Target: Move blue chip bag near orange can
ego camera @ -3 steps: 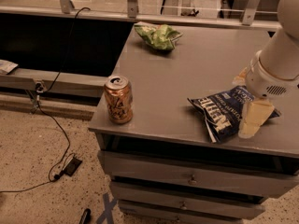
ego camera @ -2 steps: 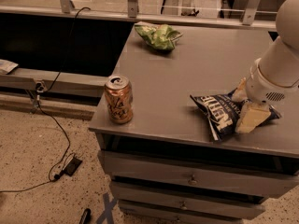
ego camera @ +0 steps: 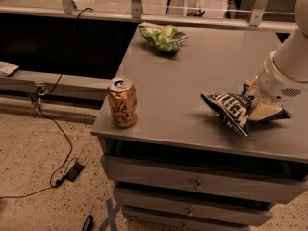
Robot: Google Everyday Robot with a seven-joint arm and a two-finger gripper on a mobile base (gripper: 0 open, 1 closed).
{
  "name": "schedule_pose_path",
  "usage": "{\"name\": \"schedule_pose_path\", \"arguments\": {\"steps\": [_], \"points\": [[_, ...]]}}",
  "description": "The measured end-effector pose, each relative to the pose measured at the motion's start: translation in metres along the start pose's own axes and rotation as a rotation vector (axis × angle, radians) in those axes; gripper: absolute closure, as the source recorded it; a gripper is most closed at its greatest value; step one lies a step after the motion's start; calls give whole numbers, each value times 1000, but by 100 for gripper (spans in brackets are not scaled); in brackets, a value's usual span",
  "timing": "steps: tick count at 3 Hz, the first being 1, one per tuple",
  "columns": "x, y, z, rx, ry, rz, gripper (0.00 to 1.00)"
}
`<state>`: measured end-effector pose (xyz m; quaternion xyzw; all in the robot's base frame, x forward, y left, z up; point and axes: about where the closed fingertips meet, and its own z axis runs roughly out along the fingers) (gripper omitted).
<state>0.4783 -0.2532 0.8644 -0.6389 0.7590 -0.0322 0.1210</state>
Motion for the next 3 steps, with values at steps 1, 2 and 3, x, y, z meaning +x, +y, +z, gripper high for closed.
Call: {"name": "schedule_pose_path", "arguments": {"steps": [1, 2, 3], "points": [[-14, -19, -34, 89, 4, -30, 100], [-35, -36, -53, 167, -14, -82, 100], [-66, -46, -55, 231, -95, -176, 100]]}}
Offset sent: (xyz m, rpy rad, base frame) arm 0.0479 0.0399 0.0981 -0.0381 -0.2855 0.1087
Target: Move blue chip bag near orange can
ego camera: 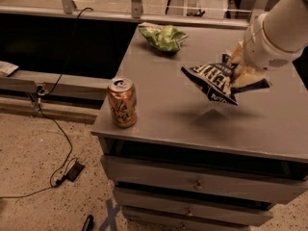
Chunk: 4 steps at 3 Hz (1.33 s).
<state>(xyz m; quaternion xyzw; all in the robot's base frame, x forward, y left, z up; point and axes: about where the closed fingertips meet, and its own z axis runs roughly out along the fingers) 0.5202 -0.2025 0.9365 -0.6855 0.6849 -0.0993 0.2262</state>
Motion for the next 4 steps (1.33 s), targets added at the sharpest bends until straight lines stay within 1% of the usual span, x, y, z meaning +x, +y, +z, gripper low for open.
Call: {"name": "schedule_pose_path", "arguments": {"steps": [1, 2, 3, 4], "points": [[-37, 0, 11, 35, -130, -123, 100], [-70, 5, 24, 1, -242, -302, 100], [-71, 7, 24, 7, -243, -386, 100], [-71, 9, 26, 16, -242, -407, 100]]}}
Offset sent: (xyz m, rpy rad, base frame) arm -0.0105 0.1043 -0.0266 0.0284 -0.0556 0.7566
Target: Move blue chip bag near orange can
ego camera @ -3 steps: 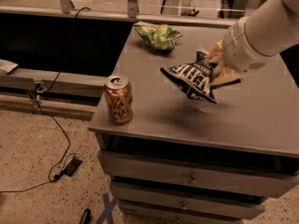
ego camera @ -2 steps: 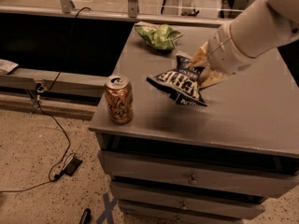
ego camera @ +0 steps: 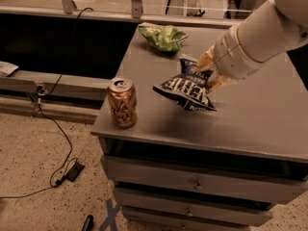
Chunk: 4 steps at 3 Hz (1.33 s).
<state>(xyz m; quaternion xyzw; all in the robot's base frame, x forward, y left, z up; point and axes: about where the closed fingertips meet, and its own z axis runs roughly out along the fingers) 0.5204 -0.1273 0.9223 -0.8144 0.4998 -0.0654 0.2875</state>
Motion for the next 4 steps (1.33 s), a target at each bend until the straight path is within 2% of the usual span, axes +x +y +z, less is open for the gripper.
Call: {"name": "schedule_pose_path", "arguments": {"steps": [1, 2, 3, 4], "points": [[-14, 3, 18, -35, 54, -129, 100], [-25, 9, 36, -89, 82, -294, 100], [-42, 14, 48, -133, 60, -434, 100], [-65, 13, 48, -147, -1, -525, 81]]}}
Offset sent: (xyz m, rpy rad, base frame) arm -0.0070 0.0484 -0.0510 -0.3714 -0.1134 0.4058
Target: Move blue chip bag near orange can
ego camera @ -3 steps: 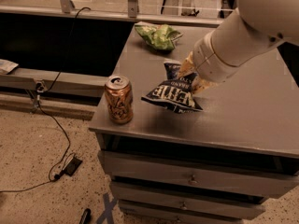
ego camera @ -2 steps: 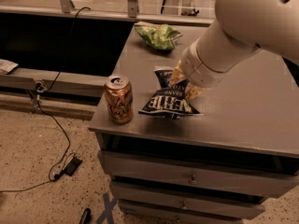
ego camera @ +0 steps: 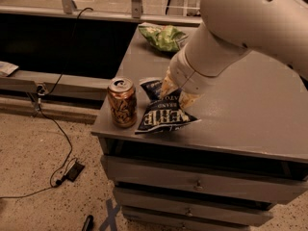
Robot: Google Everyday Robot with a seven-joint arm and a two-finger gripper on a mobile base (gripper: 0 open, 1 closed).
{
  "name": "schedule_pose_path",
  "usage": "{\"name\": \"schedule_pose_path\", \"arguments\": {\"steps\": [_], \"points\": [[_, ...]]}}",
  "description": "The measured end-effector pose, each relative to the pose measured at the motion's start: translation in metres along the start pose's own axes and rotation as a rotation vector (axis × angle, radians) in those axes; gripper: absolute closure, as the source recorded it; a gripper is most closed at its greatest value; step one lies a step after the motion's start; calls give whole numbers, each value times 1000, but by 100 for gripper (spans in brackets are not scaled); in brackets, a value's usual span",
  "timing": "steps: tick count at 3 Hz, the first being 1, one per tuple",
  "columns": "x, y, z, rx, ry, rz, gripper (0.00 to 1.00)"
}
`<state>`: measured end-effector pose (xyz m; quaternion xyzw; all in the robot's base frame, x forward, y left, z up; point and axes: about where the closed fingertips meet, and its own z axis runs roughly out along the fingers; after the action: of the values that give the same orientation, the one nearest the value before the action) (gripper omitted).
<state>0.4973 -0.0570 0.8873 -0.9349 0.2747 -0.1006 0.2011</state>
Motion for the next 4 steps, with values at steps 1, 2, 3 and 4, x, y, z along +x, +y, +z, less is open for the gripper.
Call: {"name": "schedule_pose_path", "arguments": {"steps": [1, 2, 3, 4], "points": [[-1, 0, -1, 0, 3, -5, 58], [-2, -1, -2, 1, 4, -7, 35], [-3, -2, -3, 2, 6, -10, 12], [-4, -3, -4, 2, 7, -12, 0]]}}
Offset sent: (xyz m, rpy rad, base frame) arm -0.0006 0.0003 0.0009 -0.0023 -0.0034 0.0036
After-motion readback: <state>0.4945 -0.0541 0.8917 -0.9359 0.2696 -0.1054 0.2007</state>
